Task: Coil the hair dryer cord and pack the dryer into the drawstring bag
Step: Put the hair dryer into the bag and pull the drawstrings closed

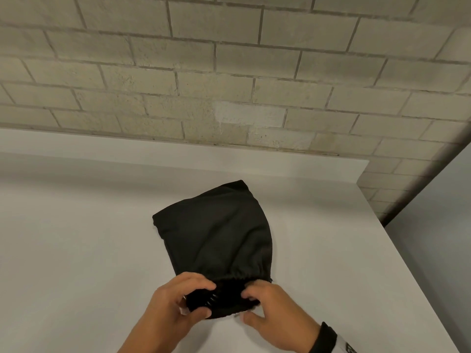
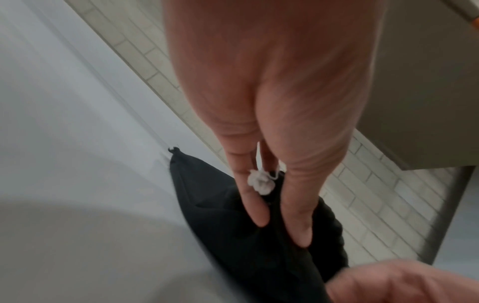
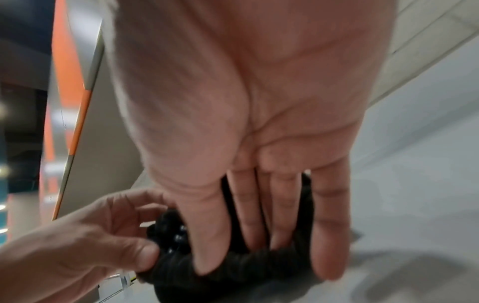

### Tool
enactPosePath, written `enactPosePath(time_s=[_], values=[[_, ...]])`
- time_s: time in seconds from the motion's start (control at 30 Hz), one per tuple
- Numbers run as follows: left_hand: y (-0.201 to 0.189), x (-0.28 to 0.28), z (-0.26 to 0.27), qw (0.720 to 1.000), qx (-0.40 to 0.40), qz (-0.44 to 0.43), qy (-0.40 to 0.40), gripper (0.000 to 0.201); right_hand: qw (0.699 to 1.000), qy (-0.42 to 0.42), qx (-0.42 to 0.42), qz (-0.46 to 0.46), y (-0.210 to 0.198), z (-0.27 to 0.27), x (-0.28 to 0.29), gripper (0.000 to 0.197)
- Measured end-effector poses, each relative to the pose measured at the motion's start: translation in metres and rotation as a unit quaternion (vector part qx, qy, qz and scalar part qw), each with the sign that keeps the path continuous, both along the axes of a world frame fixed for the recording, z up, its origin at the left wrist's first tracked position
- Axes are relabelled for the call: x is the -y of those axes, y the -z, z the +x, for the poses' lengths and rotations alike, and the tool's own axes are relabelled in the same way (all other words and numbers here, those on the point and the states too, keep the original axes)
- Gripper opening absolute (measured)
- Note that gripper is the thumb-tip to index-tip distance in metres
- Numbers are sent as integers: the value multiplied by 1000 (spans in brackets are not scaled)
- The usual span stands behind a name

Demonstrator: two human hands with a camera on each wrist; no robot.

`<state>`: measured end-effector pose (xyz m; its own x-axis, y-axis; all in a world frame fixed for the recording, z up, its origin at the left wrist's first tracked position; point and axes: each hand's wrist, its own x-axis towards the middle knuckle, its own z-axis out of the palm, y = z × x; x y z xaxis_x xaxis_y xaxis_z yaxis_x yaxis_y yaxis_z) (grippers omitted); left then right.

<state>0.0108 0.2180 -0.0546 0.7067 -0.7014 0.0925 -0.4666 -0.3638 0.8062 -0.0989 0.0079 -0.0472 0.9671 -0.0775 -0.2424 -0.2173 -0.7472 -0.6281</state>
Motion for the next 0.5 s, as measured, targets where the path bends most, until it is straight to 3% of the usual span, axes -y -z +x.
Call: enactPosePath(time_s=[0.07, 0.13, 0.2, 0.27, 0.37, 0.5], values=[[-1, -6, 2, 1000, -3, 5, -1, 69, 998, -44, -20, 26, -9, -7, 5, 39], [-2, -12, 3, 999, -23, 24, 23, 74, 996, -38, -12, 81, -17, -12, 11, 24], [-5, -18, 3, 997, -47, 40, 38, 83, 992, 33, 23, 123, -20, -18, 21, 7], [-7, -25, 4, 997, -71, 35, 14, 87, 985, 132, 75, 83, -18, -23, 34, 13], [-9, -33, 5, 993, -113, 28, -37, 64, 966, 224, 104, 69, -11, -29, 46, 14], [-12, -30, -1, 989, -140, 50, -13, 28, 977, 197, 27, 80, 1, -23, 39, 27]])
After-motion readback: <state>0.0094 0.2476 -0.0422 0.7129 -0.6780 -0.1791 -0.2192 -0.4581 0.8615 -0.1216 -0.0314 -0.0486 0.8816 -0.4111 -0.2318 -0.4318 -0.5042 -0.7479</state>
